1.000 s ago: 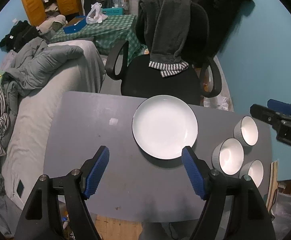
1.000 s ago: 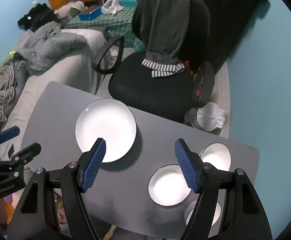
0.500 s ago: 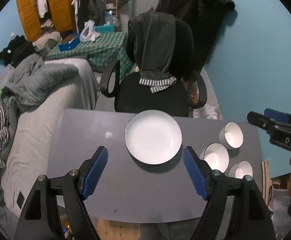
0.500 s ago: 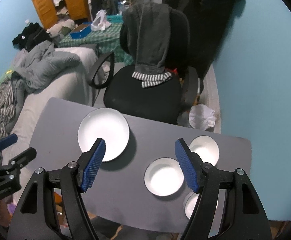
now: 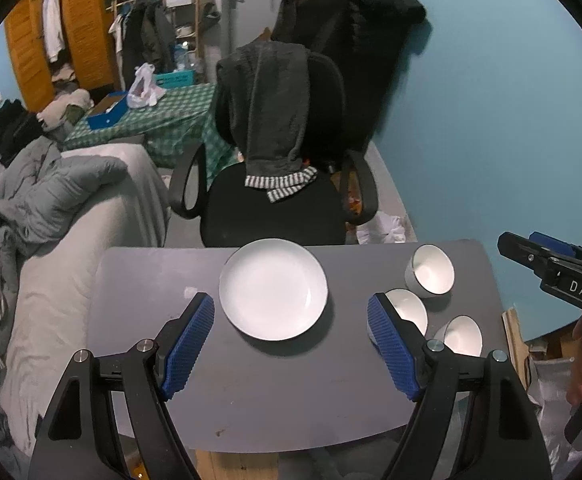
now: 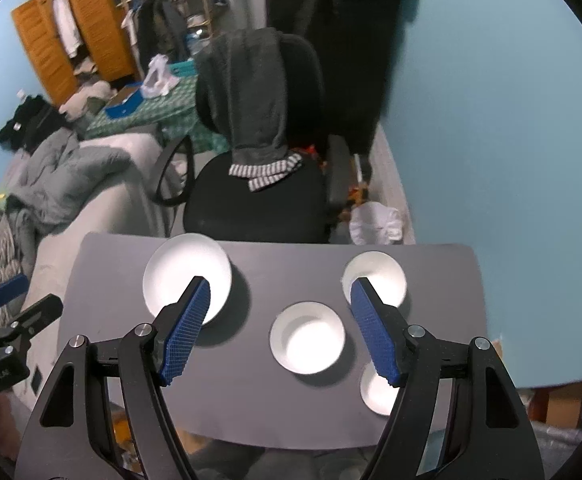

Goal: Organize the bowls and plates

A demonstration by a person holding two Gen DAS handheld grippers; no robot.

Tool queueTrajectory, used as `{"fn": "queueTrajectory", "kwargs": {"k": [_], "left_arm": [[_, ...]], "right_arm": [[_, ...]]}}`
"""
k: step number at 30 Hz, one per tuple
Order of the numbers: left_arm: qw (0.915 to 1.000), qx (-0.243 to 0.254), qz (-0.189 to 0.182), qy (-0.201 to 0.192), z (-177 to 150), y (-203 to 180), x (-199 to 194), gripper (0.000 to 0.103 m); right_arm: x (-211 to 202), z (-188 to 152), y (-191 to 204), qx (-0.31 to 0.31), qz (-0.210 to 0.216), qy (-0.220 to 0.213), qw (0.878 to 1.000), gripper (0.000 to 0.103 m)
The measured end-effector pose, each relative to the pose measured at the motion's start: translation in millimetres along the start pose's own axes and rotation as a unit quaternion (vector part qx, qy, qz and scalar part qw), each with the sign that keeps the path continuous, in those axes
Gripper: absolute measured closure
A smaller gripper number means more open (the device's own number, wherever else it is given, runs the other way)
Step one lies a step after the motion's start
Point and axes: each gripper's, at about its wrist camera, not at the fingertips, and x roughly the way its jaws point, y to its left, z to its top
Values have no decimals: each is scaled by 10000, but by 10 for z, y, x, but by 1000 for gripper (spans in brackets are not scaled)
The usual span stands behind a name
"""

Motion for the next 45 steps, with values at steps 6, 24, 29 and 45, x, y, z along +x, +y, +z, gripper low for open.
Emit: {"fn": "queueTrajectory", "kwargs": {"k": [6, 24, 29, 45], "left_arm": [[9996, 202, -209, 20, 23, -129, -28, 23], [9932, 921, -702, 94, 72, -558, -7, 23], [9912, 1045, -809, 116, 92, -653, 15, 23], [9862, 1230, -1065, 292, 141, -808, 105, 23]], "right_arm": [[-187, -69, -101, 193, -255, -132, 9994, 31], [-464, -386, -541, 995, -779, -145, 9919, 31], [-533, -477, -633, 1185, -908, -132, 9887, 31], [-574, -521, -712, 1410, -1067, -75, 9842, 31]]}}
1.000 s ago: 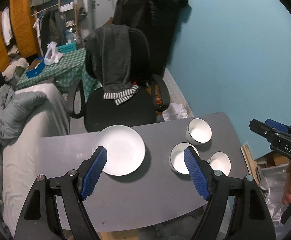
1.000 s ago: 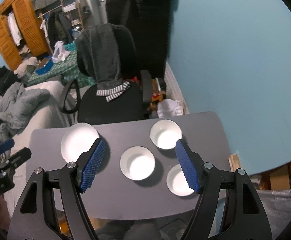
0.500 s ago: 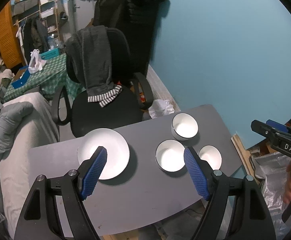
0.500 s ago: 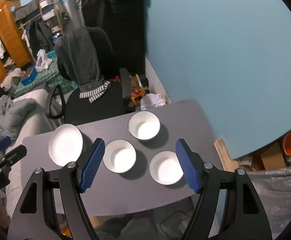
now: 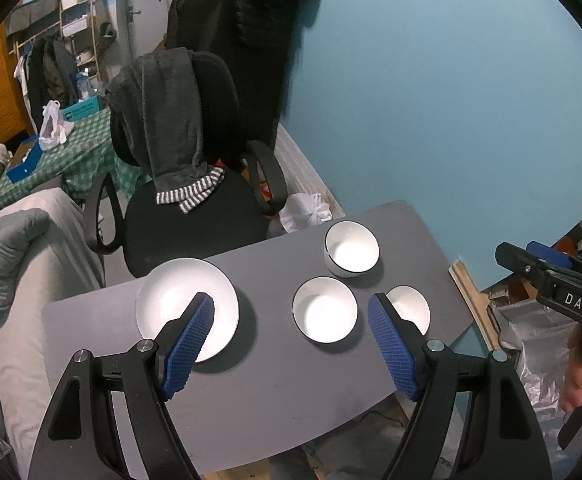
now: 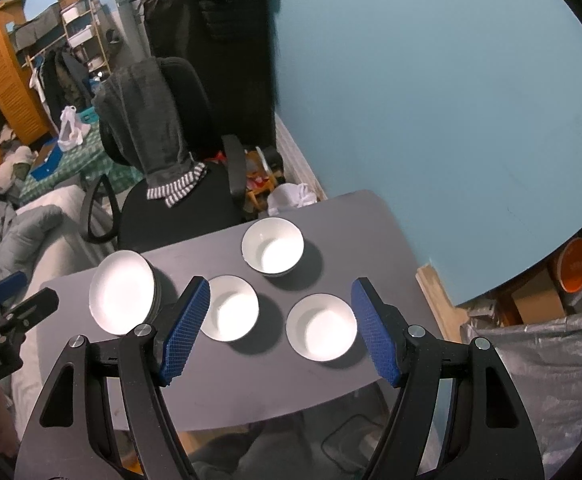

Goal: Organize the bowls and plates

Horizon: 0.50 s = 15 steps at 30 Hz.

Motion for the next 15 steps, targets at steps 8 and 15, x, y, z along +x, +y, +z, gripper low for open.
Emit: {"fn": "queueTrajectory", "kwargs": {"k": [8, 15], "left_arm": [[9999, 59, -81, 89, 65, -70, 108, 23], [9995, 186, -102, 220, 119, -155, 246, 23]], "right_arm": [[44, 22, -51, 56, -34, 80, 9999, 31], [123, 70, -112, 93, -16, 142, 9999, 31]]}}
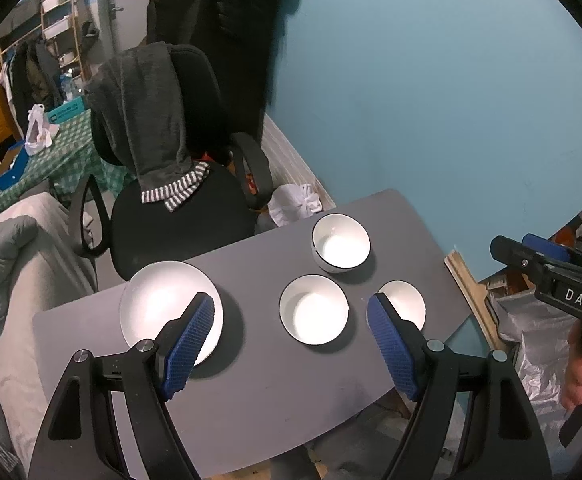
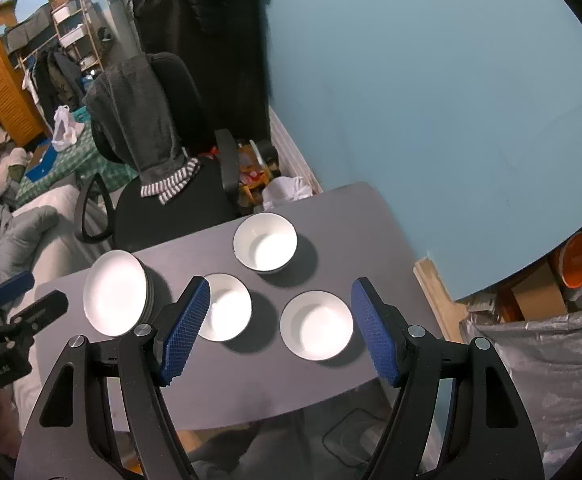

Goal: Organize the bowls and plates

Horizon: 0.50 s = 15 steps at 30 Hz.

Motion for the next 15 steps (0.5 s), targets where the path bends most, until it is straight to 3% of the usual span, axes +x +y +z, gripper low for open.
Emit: {"fn": "queueTrajectory", "kwargs": {"k": [15], "left_arm": [[9991, -202, 121, 364, 81, 8, 352, 23]], "right_arm": [[350, 185, -60, -107, 240, 302, 9992, 31]]}}
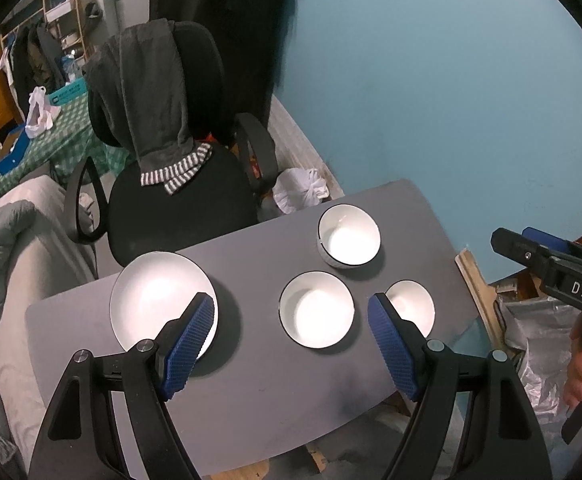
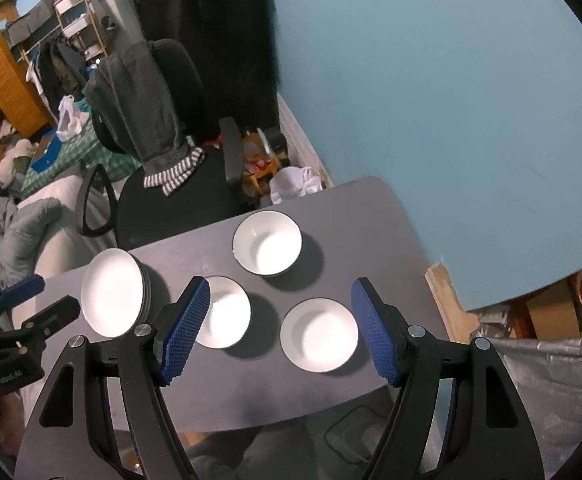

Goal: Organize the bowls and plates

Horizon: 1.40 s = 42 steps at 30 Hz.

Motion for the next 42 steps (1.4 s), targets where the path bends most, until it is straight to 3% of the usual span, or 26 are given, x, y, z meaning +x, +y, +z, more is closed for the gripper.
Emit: {"fn": "queueTrajectory", "kwargs": {"k": [29, 42], "left_arm": [[9964, -506, 219, 647, 55, 95, 769, 23], [9917, -560, 254, 1127, -161, 191, 1275, 23]], "right_arm": [[826, 213, -53, -405, 446, 796, 9950, 31], [1534, -60, 105, -795, 859, 1486, 9819, 31]]}}
